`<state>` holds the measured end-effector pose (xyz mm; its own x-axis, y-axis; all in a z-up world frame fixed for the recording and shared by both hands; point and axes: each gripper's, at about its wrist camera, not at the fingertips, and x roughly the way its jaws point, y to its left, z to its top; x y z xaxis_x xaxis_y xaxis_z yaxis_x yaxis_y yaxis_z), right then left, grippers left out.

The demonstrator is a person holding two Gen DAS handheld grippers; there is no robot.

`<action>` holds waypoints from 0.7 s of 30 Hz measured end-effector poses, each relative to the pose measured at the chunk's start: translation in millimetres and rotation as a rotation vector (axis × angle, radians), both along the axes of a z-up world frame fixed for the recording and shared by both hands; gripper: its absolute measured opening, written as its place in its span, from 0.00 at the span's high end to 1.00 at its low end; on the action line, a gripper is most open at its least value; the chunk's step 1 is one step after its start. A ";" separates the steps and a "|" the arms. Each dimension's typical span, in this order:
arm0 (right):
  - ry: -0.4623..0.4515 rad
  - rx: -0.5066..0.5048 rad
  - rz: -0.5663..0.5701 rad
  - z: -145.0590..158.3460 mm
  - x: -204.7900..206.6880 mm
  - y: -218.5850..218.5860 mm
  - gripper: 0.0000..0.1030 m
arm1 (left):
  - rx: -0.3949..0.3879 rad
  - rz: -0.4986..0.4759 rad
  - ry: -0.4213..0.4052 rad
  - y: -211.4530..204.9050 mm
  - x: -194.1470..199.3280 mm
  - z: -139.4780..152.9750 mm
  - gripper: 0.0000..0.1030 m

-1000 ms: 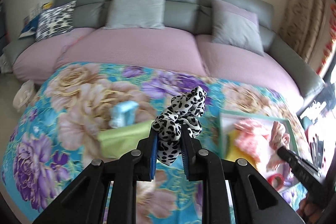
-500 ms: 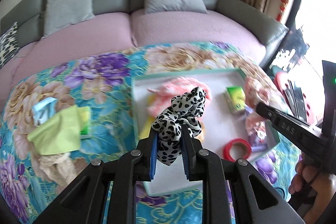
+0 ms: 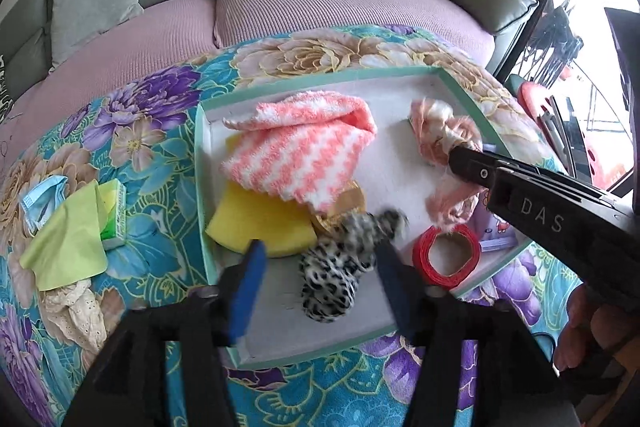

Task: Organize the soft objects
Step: 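Carry both items over the tray and release them with both tools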

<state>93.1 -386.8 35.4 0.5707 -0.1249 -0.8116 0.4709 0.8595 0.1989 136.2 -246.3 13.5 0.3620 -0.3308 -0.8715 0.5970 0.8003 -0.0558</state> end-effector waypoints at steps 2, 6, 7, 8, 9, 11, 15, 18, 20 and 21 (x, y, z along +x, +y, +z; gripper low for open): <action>-0.010 -0.003 -0.004 3.0 -1.3 -0.3 0.60 | -0.015 0.008 -0.006 4.0 1.5 5.6 0.37; -0.025 -0.009 -0.010 8.8 -3.2 0.0 0.48 | -0.043 0.034 -0.023 15.5 5.9 16.5 0.31; -0.027 -0.014 -0.013 10.1 -3.3 0.1 0.39 | -0.052 0.046 -0.030 20.0 8.2 19.1 0.26; -0.029 -0.017 -0.013 11.1 -3.5 0.4 0.37 | -0.061 0.066 -0.038 26.1 11.9 21.7 0.23; -0.029 -0.020 -0.011 11.7 -3.3 0.8 0.34 | -0.069 0.089 -0.044 32.8 16.2 23.4 0.18; -0.027 -0.033 -0.011 11.7 -2.6 1.4 0.24 | -0.078 0.156 -0.050 49.2 27.5 24.4 0.10; -0.014 -0.061 -0.018 9.4 -1.7 2.8 0.02 | -0.079 0.306 -0.058 91.2 53.5 21.4 0.06; -0.019 -0.081 -0.024 10.0 -1.8 3.8 0.00 | -0.038 0.438 -0.078 126.9 70.0 16.4 0.05; -0.026 -0.091 -0.029 11.4 -1.4 5.0 0.00 | -0.021 0.519 -0.076 151.5 79.9 11.5 0.05; -0.029 -0.094 -0.030 12.2 -1.0 5.8 0.00 | -0.021 0.557 -0.072 163.8 83.9 9.9 0.05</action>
